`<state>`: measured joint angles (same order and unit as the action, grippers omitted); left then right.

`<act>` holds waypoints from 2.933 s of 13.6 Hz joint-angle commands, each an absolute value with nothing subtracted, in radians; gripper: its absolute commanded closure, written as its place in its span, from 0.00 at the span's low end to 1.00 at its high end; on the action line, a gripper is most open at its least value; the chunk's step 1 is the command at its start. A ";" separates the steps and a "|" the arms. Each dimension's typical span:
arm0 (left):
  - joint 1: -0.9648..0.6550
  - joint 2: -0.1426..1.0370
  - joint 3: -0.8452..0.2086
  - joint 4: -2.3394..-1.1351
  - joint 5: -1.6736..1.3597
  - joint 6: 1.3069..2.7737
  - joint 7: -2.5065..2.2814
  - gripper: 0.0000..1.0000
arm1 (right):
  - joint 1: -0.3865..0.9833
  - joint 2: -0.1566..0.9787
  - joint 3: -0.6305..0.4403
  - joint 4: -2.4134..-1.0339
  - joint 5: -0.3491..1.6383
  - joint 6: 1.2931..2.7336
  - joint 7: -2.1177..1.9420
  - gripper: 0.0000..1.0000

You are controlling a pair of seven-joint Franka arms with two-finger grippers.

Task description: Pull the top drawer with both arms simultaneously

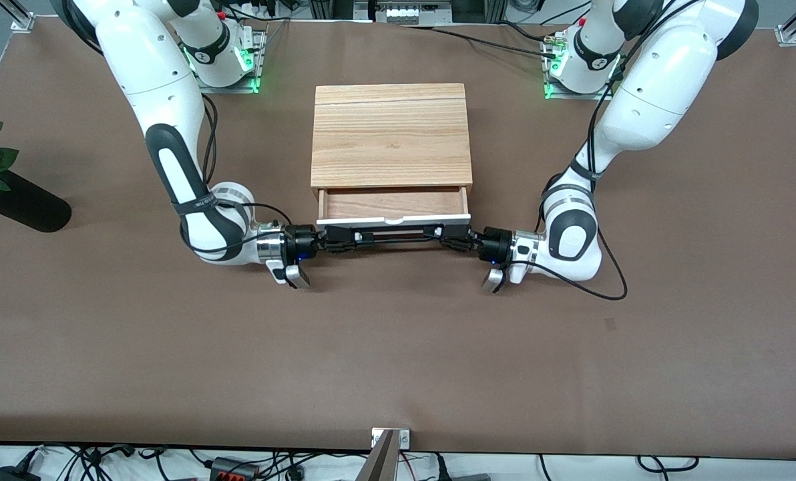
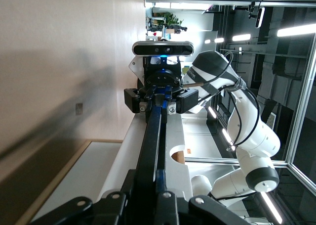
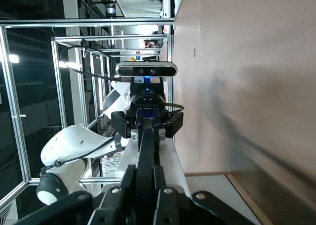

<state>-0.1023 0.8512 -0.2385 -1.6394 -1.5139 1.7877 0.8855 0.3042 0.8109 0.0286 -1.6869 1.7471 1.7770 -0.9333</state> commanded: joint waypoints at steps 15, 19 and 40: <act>-0.113 0.864 -0.164 -1.444 -1.483 1.729 0.859 0.22 | 0.275 0.718 -0.072 -1.625 1.512 1.922 -0.868 0.00; -0.112 0.858 -0.160 -1.434 -1.413 1.729 0.865 0.18 | 0.279 0.652 -0.075 -1.609 1.158 2.003 -0.751 0.00; -0.037 0.502 -0.109 -1.246 -0.340 1.582 0.394 0.00 | 0.188 0.292 -0.247 -1.178 -0.006 1.198 -0.295 0.00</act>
